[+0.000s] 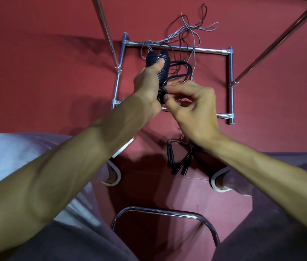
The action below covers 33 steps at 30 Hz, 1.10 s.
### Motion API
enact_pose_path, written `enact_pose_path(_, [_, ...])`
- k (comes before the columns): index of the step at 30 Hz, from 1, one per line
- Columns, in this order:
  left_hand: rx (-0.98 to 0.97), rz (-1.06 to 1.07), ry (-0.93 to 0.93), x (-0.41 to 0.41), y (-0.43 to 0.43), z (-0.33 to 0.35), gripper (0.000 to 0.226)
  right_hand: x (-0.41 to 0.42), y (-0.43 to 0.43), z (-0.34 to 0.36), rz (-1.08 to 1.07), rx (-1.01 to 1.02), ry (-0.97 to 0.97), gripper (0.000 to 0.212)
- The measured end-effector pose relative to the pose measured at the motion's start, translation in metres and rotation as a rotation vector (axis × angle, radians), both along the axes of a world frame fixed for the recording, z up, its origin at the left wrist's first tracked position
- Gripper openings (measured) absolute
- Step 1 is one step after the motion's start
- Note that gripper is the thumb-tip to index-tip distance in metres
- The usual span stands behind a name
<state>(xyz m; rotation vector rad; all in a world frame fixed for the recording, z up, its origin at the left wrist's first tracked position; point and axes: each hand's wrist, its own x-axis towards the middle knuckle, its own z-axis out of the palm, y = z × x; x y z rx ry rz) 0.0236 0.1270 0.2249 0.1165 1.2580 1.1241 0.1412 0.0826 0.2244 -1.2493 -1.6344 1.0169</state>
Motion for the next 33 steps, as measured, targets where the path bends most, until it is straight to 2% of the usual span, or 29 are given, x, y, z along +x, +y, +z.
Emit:
enact_pose_path(3, [-0.044,-0.021,-0.014,-0.001,0.002,0.002,0.044,-0.001,0.002,0.003,-0.021,-0.069,0.096,0.024])
enact_pose_path(6, [-0.087,-0.003,-0.047,-0.003,0.002,0.004,0.039,-0.004,0.006,0.005,-0.013,-0.116,0.154,0.019])
enact_pose_path(8, [-0.095,0.022,-0.033,-0.004,0.002,0.006,0.047,-0.007,0.007,0.008,-0.001,-0.124,0.133,0.016])
enact_pose_path(13, [-0.056,0.039,-0.003,-0.007,-0.001,0.003,0.044,-0.012,0.007,0.01,0.048,-0.125,-0.011,0.021])
enact_pose_path(15, [-0.043,0.019,0.022,-0.007,-0.001,0.003,0.039,-0.009,0.007,0.013,0.091,-0.107,0.003,0.033])
enact_pose_path(17, [-0.057,-0.006,0.002,-0.006,0.0,0.005,0.025,-0.005,0.01,0.014,0.132,-0.113,0.003,0.043])
enact_pose_path(18, [-0.066,-0.023,0.001,-0.007,0.0,0.005,0.021,-0.004,0.012,0.014,0.143,-0.116,-0.012,0.042])
enact_pose_path(20, [-0.091,-0.06,0.014,-0.007,-0.001,0.006,0.026,-0.003,0.014,0.011,0.142,-0.126,-0.017,0.036])
enact_pose_path(23, [-0.101,-0.065,0.009,-0.007,-0.002,0.003,0.022,-0.005,0.011,0.009,0.07,-0.125,-0.016,0.033])
enact_pose_path(27, [-0.092,-0.026,0.024,-0.003,-0.001,-0.001,0.044,-0.009,0.006,0.007,-0.087,-0.09,-0.047,0.033])
enact_pose_path(33, [-0.148,0.028,0.063,0.0,0.0,-0.007,0.046,-0.017,-0.002,0.001,-0.198,-0.052,-0.038,0.028])
